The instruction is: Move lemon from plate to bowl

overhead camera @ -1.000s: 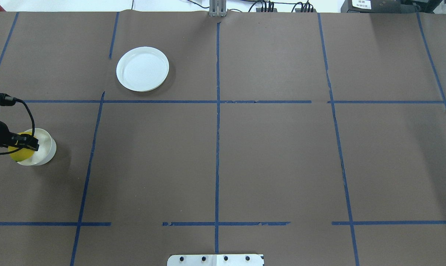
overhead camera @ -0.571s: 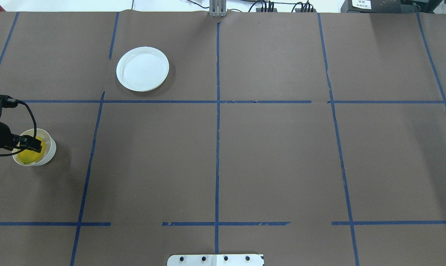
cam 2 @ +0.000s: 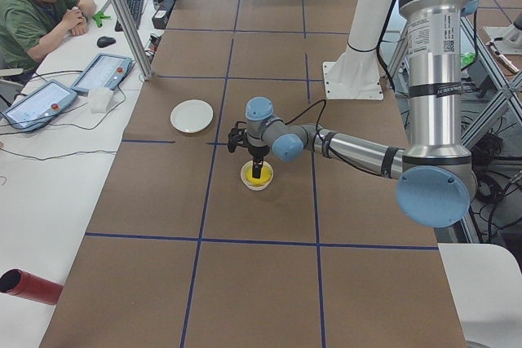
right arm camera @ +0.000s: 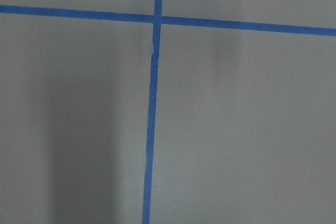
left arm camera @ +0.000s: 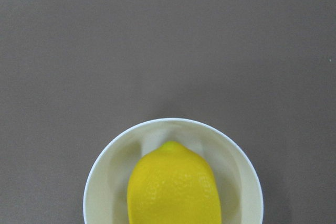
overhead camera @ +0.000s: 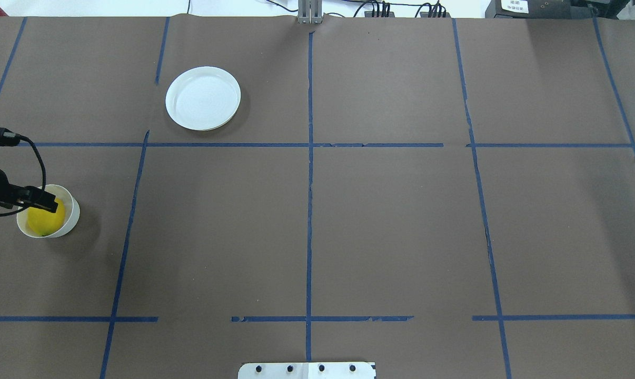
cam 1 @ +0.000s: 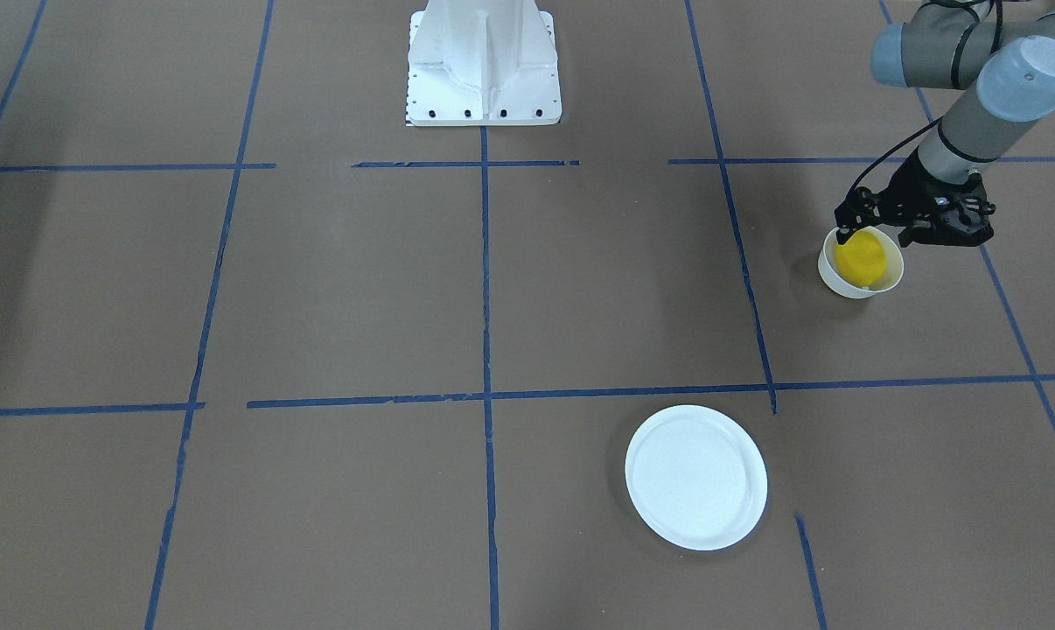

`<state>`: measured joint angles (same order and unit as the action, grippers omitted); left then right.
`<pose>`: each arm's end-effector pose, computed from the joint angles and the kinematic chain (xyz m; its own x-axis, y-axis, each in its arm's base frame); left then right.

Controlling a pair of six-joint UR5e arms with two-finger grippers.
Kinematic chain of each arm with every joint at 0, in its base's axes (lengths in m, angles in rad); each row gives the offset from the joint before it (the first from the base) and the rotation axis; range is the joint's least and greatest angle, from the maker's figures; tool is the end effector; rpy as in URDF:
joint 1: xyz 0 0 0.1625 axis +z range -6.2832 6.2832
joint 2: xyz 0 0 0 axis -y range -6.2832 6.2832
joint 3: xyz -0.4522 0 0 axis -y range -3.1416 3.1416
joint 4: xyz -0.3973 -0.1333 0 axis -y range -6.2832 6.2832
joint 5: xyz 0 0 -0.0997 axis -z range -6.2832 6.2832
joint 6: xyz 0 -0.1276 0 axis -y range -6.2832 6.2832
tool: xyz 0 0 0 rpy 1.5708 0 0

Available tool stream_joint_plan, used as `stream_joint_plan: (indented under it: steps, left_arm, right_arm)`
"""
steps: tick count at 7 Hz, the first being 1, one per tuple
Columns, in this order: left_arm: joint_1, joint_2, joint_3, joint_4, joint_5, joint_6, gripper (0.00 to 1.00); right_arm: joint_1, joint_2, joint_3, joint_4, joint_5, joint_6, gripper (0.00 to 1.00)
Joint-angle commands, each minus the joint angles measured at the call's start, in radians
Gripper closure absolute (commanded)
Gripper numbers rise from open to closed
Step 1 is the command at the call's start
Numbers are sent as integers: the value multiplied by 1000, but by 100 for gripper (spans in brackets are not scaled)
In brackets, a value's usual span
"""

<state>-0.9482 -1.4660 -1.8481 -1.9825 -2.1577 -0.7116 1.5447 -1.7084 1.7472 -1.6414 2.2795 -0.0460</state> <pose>0.2324 -0.4312 0.5777 0.6950 0.1131 -0.7100 -0.0430 0.9923 0.1160 0.0390 -0.4327 0.6950 0.7575 -0.0451 0.6513 0.0610 0.9981 -0.0018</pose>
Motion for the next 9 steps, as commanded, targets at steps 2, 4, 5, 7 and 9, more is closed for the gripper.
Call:
stream_joint_plan:
  steps: [2, 4, 5, 7, 9]
  left_arm:
    - [-373, -49, -5, 320, -40, 576, 0]
    - [-577, -41, 18, 441, -142, 708, 0]
    - [-584, 22, 38, 438, -219, 760, 0]
    - [-590, 58, 67, 444, -252, 845, 0]
    - [-593, 59, 64, 433, -241, 842, 0]
  right_arm:
    - [0, 1, 0, 0, 0, 0, 0]
    - [0, 0, 0, 0, 0, 0, 0]
    - [0, 0, 0, 0, 0, 0, 0]
    - [0, 1, 0, 0, 0, 0, 0]
    - [0, 0, 0, 0, 0, 0, 0]
